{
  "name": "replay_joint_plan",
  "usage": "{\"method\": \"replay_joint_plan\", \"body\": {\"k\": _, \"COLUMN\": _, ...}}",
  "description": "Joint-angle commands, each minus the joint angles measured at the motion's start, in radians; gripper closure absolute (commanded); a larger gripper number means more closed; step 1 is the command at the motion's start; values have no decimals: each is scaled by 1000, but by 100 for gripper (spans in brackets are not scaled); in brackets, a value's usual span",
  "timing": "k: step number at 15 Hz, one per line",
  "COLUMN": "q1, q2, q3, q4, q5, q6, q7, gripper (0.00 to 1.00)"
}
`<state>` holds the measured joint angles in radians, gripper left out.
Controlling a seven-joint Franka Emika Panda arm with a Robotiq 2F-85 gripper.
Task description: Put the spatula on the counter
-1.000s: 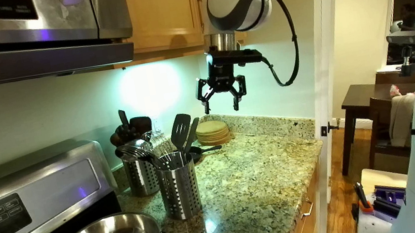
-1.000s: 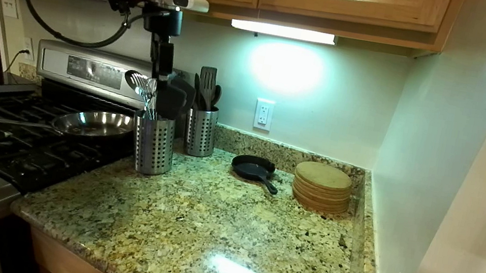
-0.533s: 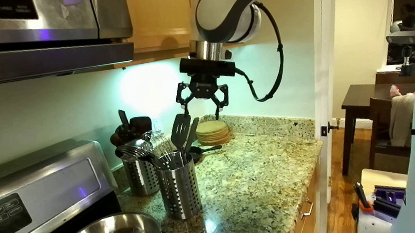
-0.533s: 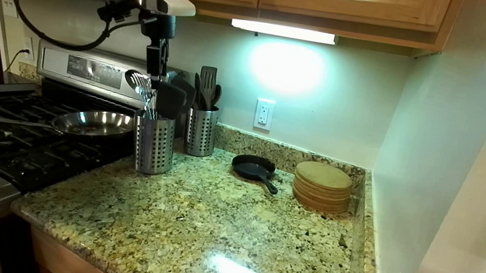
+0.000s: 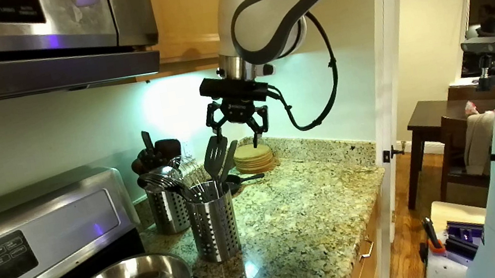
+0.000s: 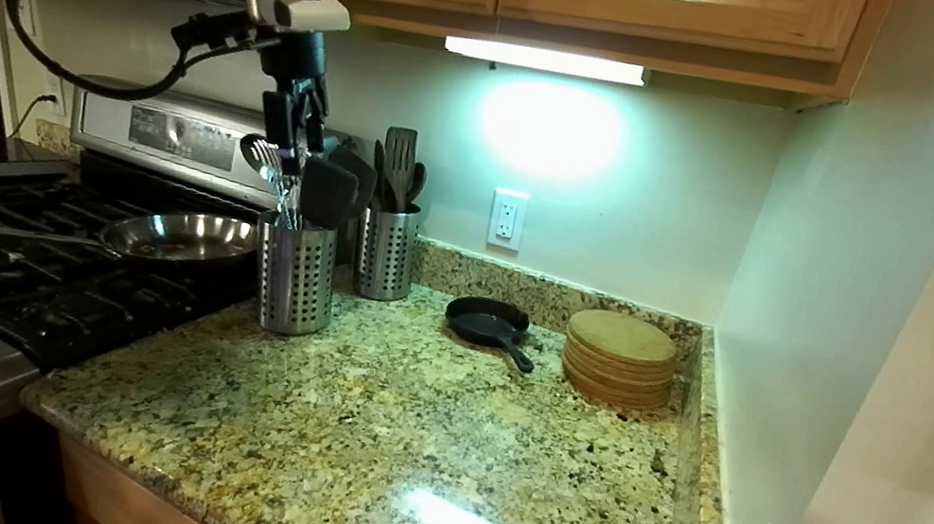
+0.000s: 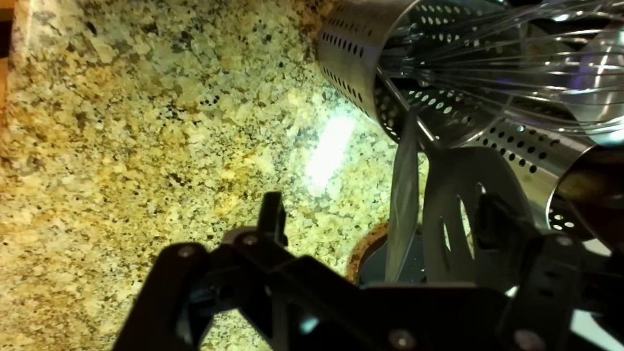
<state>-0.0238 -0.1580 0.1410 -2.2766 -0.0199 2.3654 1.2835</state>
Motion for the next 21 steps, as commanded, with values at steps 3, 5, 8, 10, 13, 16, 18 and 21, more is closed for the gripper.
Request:
{"method": "replay_joint_plan", "body": {"k": 3, "q1": 1, "q2": -4, "q3": -7, "q4": -36, "q5": -102, "q6": 47, "q7": 104, "gripper": 0}}
{"method": "replay_joint_plan", "body": {"k": 5, "q1": 4, "q2": -8, "q3": -11, "q4": -43, "q5": -103, "q6": 65, "q7": 97, "gripper": 0}}
{"method": "replay_joint_plan", "body": {"k": 8, "q1": 11, "q2": 4, "q3": -14, "q4": -18, "q5": -80, "q6": 39, "q7": 64, "gripper": 0}}
{"method": "replay_joint_plan", "body": {"k": 10, "q1": 11, "q2": 4, "q3": -14, "q4": -20, "q5": -80, "q6": 49, "q7": 64, "gripper": 0}}
{"method": "replay_joint_plan", "body": {"k": 13, "q1": 11, "q2": 4, "q3": -14, "q4": -21, "q5": -80, "q6": 50, "q7": 64, "gripper": 0}}
{"method": "replay_joint_plan", "body": {"k": 16, "q1": 6, "q2": 5, "q3": -19, "q4": -25, "q5": -80, "q6": 55, "q7": 67, "gripper": 0}}
{"method": "replay_joint_plan", "body": {"k": 18, "q1": -2, "q2": 2, "q3": -29, "q4": -31, "q5": -76, "q6": 59, "q7": 71, "gripper": 0}}
{"method": "replay_joint_plan", "body": {"k": 21, "q1": -8, "q2": 1, "q3": -48, "q4": -42, "q5": -69, "q6": 78, "q7": 75, "gripper": 0}}
